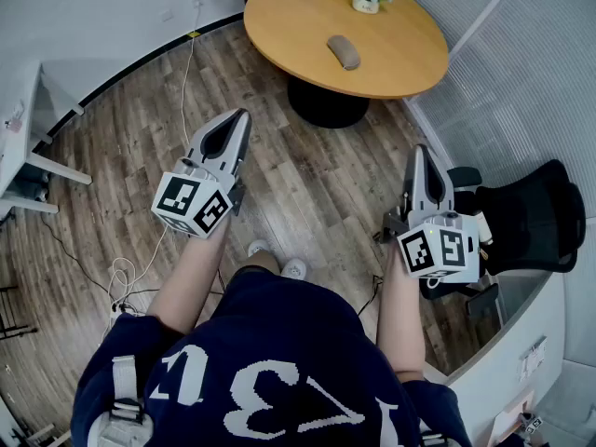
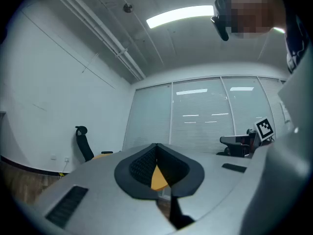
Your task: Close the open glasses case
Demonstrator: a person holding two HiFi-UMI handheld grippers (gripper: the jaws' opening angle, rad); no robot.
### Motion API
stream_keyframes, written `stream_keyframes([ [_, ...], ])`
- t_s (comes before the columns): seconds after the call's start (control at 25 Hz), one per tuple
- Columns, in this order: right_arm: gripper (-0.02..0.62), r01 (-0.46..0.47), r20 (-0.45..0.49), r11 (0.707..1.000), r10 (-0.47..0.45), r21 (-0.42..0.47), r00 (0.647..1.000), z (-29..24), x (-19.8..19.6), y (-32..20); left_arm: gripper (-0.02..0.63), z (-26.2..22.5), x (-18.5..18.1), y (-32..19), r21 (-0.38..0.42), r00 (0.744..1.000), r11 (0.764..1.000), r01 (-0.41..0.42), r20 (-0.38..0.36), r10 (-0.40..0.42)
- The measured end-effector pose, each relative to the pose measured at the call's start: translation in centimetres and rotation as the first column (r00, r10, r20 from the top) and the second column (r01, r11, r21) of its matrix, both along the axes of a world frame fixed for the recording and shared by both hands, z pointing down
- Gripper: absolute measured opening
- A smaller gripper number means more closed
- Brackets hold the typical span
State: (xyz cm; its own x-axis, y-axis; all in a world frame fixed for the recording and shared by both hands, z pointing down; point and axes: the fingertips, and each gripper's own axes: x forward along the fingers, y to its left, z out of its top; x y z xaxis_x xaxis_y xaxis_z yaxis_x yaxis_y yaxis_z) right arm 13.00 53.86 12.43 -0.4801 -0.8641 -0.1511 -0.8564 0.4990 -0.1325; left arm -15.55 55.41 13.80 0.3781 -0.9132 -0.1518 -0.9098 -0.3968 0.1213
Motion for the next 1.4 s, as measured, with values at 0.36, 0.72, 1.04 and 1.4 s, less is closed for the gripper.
stream_keyframes([
  [0.36,0.021,0.017,0.004,1.0,-0.017,0.015,1.0,-0.3,-0.5,-0.6,0.012,-0.1,0.3,-0.9,-0.004,1.0,1.0,0.011,-0.002,-0.011],
  [0.72,0.021,0.025,0.053,0.999,-0.027,0.032,0.998,-0.6,-0.9,-3.6,0.012,0.8,0.1,-5.1,-0.015,1.0,1.0,-0.003,-0.015,0.003],
  [1.04,0.021,-0.019,0.039,0.999,0.017,0.049,0.999,-1.4,-2.8,-10.9,0.012,-0.8,-1.1,-13.2,0.032,0.998,0.999,-0.029,0.054,0.027],
  [1.4,0.021,-0.085,0.029,0.991,0.083,0.1,0.996,-3.1,-6.1,-20.4,0.012,-2.1,-3.1,-24.7,0.063,0.991,0.991,-0.119,0.071,0.115],
])
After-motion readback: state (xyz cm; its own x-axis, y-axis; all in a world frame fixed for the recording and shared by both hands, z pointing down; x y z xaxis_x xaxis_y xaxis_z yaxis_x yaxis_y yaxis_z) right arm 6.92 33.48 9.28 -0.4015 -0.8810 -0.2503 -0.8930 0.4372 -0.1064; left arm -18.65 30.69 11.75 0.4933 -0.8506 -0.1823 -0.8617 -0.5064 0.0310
